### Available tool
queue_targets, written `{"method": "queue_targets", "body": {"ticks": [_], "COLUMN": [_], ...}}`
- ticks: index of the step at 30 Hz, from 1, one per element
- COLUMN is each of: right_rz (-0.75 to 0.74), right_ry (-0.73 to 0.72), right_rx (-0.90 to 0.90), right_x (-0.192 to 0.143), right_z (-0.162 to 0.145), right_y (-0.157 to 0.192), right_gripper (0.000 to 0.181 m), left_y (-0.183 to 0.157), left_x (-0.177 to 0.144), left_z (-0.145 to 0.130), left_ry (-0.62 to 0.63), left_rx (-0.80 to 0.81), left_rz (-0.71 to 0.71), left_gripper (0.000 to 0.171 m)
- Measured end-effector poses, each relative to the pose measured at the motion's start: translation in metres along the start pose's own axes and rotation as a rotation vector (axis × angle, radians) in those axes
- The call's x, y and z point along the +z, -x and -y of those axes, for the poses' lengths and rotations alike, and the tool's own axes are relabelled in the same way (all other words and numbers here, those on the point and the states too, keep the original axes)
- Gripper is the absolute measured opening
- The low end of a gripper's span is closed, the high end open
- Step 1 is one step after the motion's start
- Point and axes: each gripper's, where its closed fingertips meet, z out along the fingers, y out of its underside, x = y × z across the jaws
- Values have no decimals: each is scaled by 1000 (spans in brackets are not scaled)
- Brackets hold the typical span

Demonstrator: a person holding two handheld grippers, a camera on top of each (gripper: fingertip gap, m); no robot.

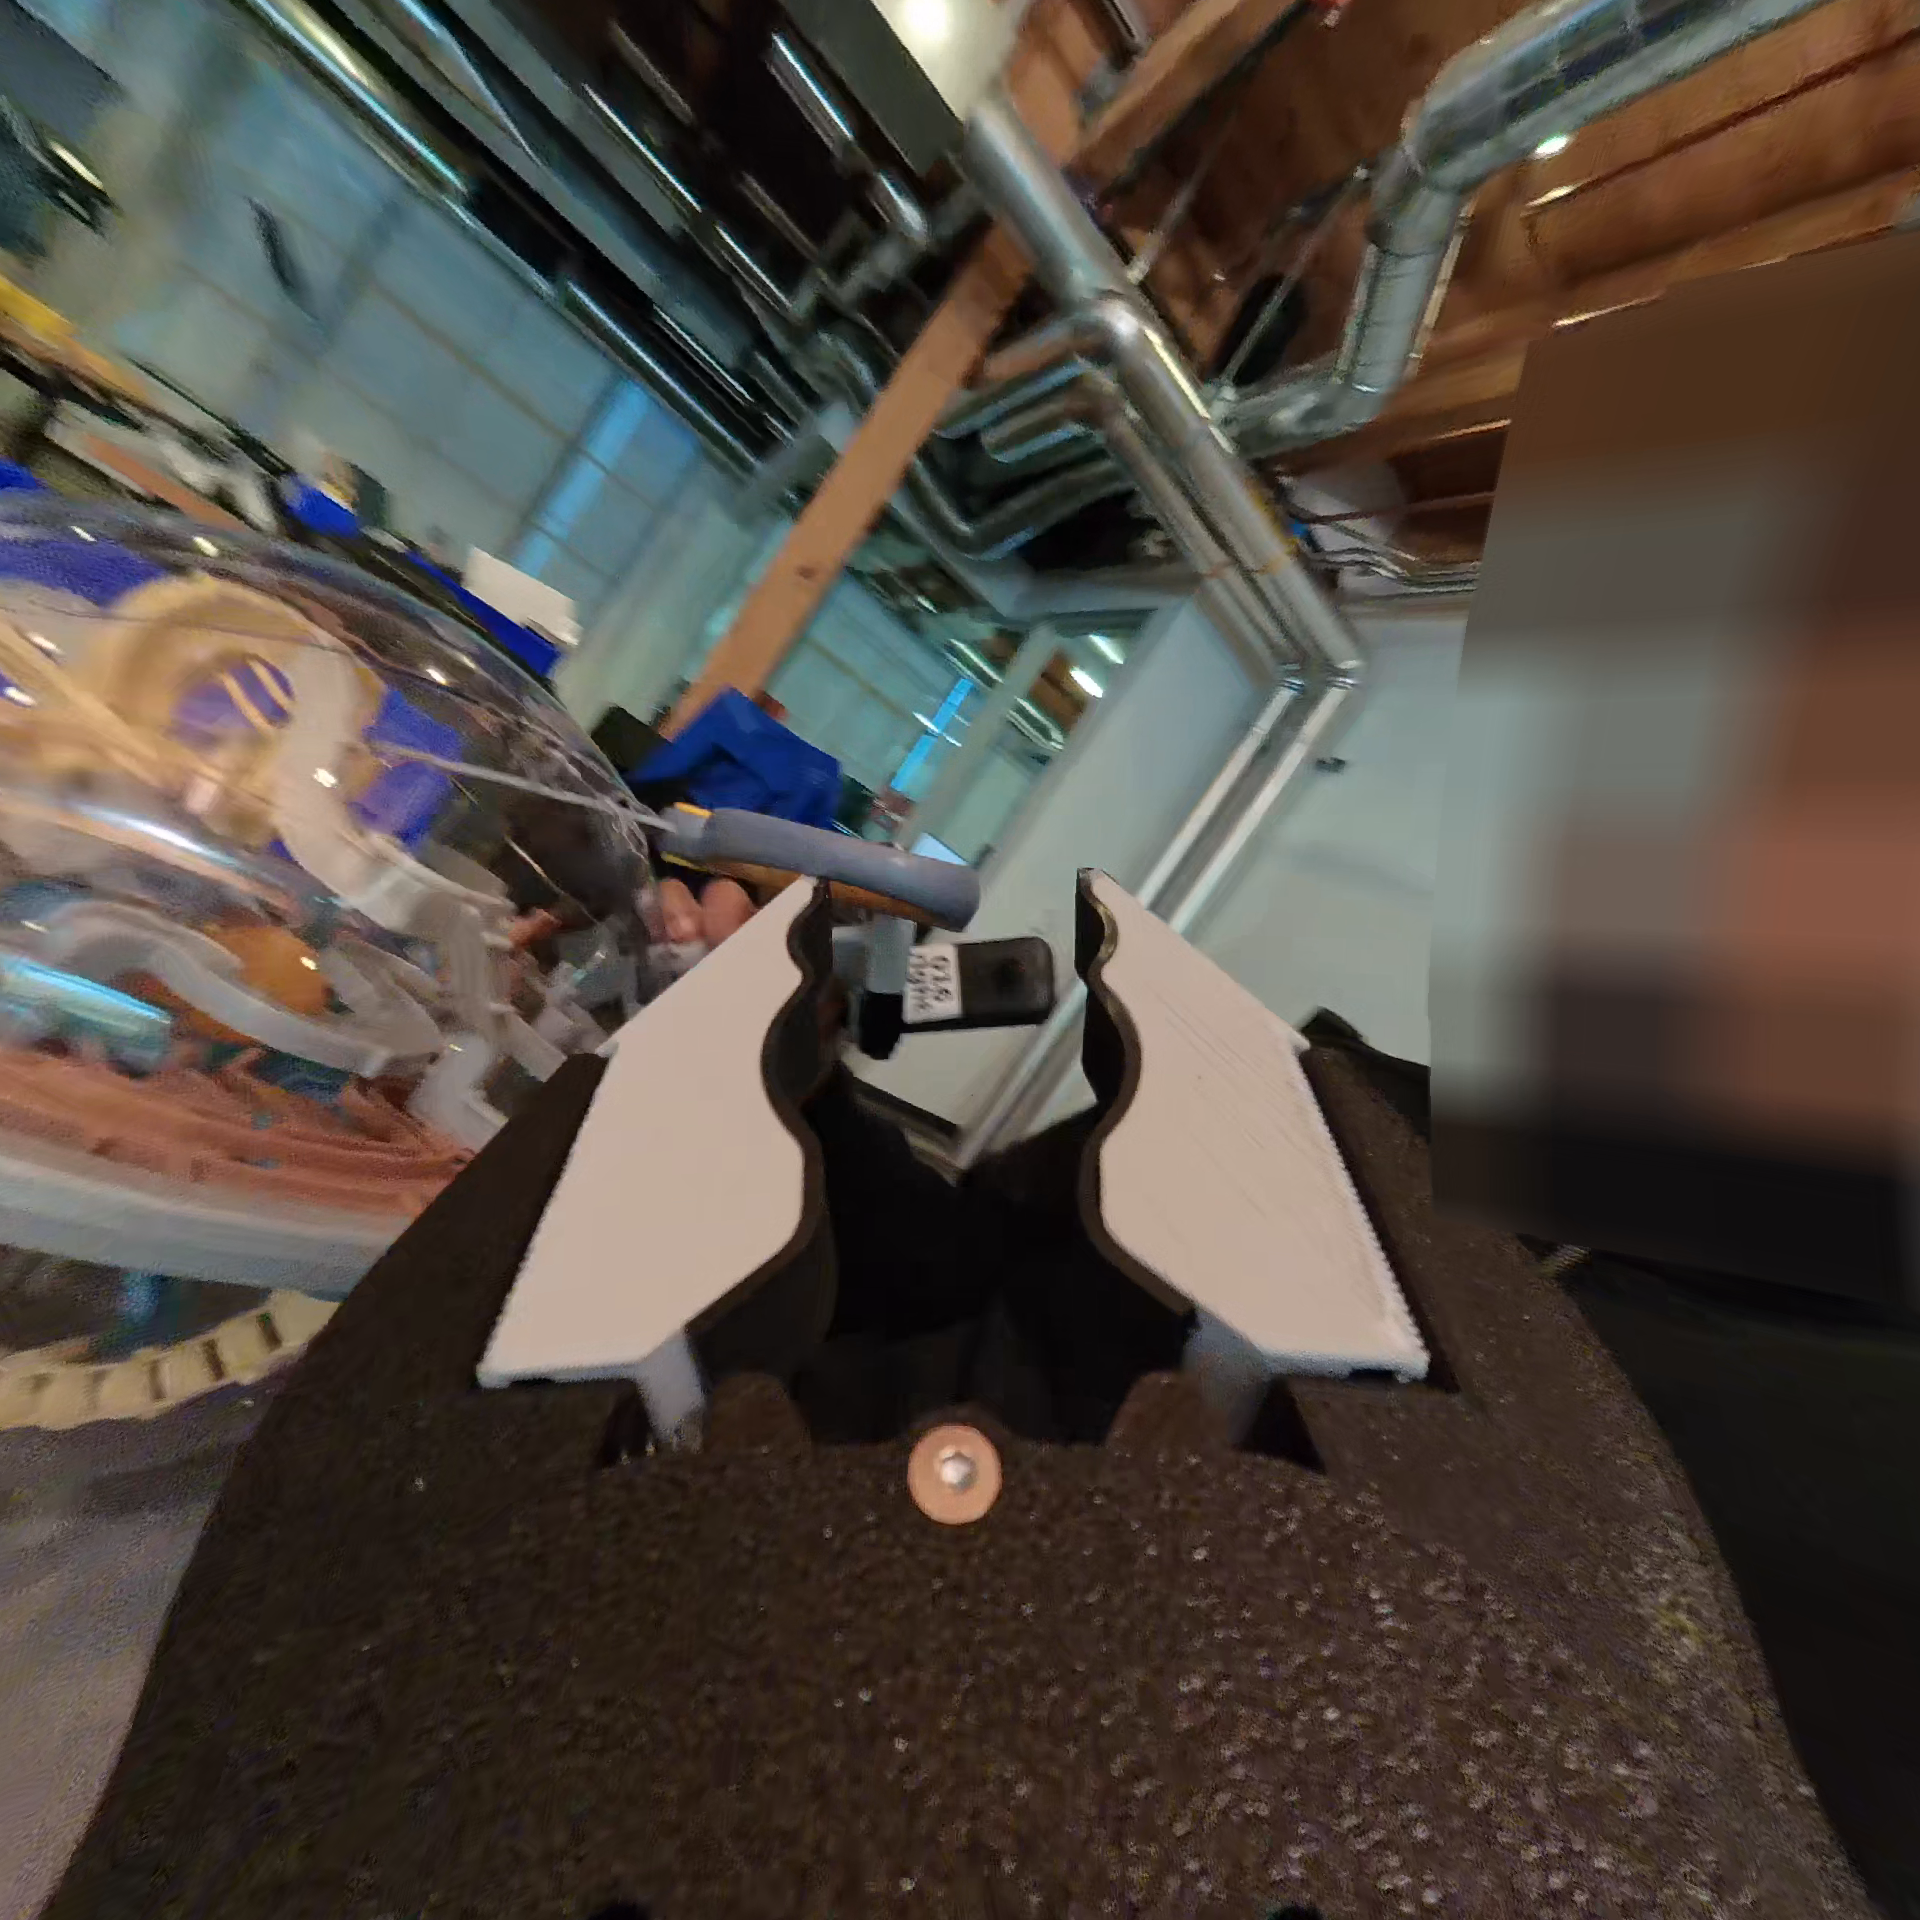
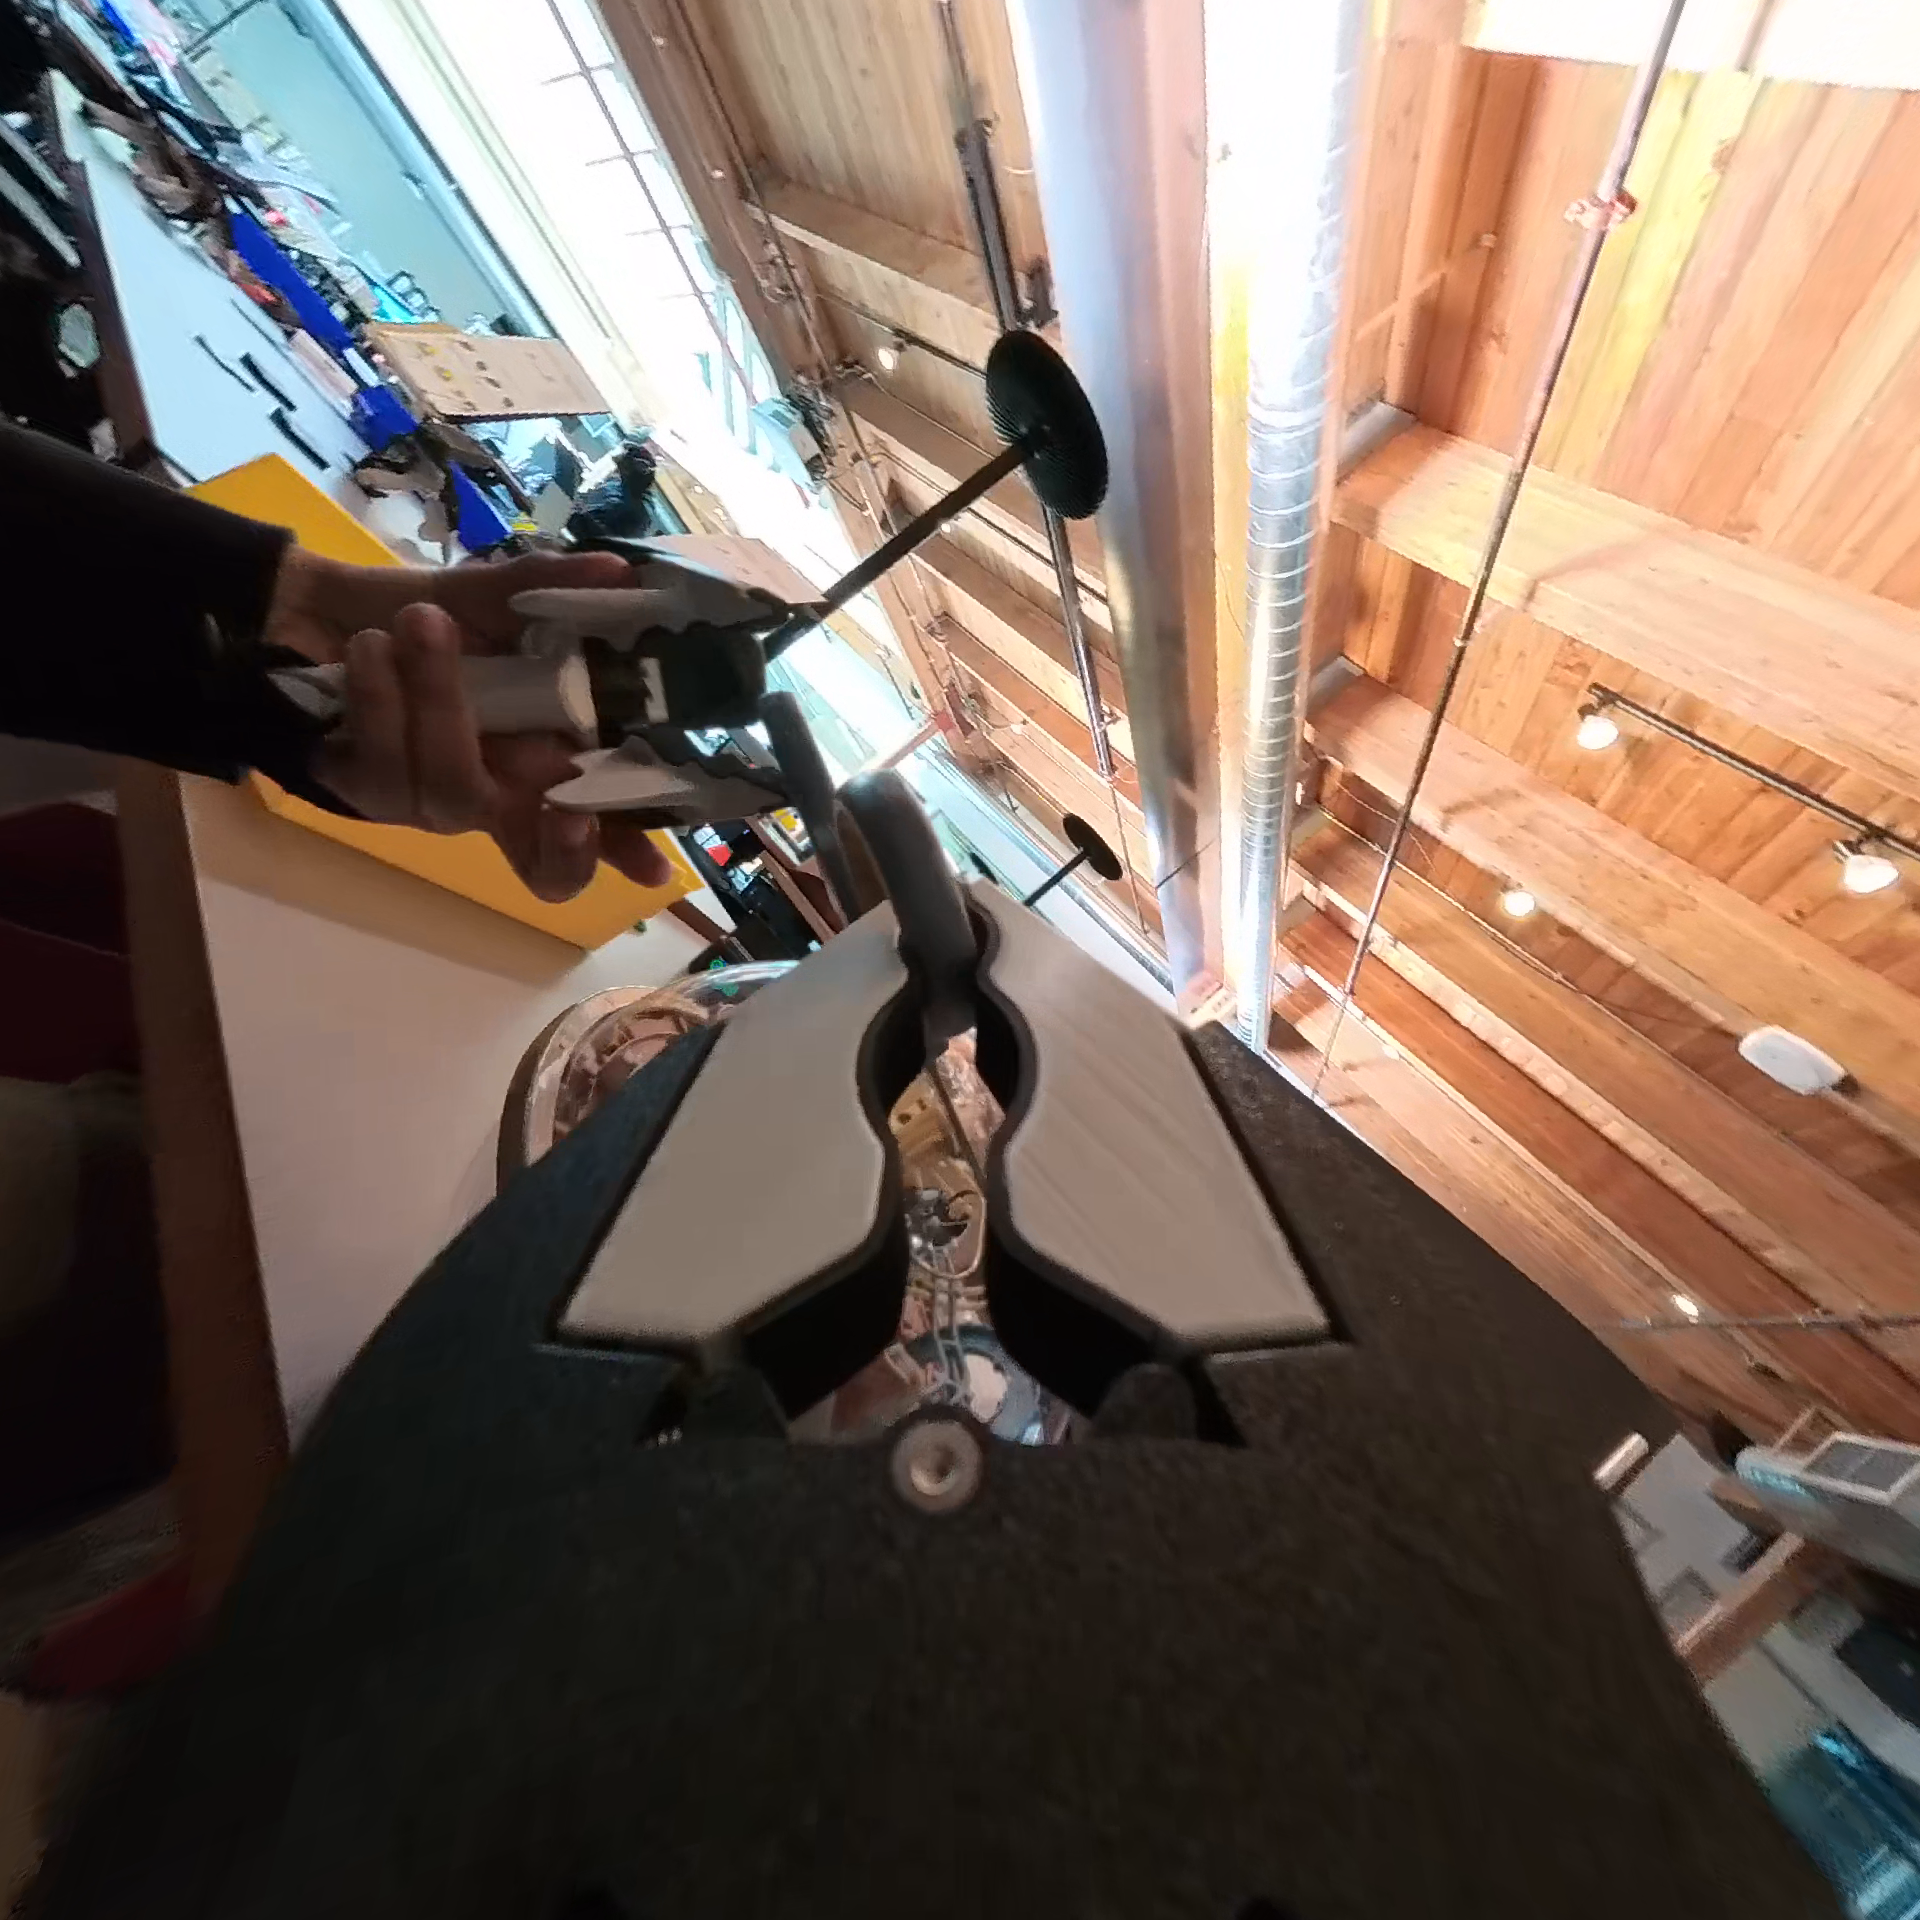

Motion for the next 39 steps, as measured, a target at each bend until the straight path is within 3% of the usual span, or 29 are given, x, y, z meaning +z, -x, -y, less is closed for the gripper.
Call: {"method": "queue_targets", "body": {"ticks": [6, 8, 14, 17, 21, 27, 31, 33, 36, 39], "right_rz": [41, 28, 16, -18, -75, -49, -64, -73, -58, -34], "right_ry": [-13, -19, -38, -34, -25, -28, -24, -25, -36, -51], "right_rx": [-29, -36, -30, -19, -3, -56, -56, -54, -59, -67], "right_x": [-6, -8, -10, -12, -16, -15, -17, -18, -16, -13], "right_z": [8, 10, 11, 8, 5, 10, 9, 9, 12, 16], "right_y": [7, 8, 9, 4, -3, 7, 4, 4, 9, 16], "right_gripper": [0, 0, 0, 0, 0, 0, 0, 0, 0, 0], "left_y": [-7, 11, 9, 3, -15, -29, -31, -12, 21, 18], "left_x": [-13, -19, -15, -7, 10, 25, -3, -20, -43, -35], "left_z": [-11, 4, -5, -11, -25, -61, -70, -50, 0, 10], "left_ry": [28, -53, 61, 117, 184, 361, 440, 380, 200, 129], "left_rx": [-85, -83, 160, 357, 577, 684, 582, 590, 743, 871], "left_rz": [-179, -67, 136, 192, 173, 116, 86, 219, 511, 531], "left_gripper": [48, 46, 55, 56, 52, 46, 46, 46, 47, 47]}}
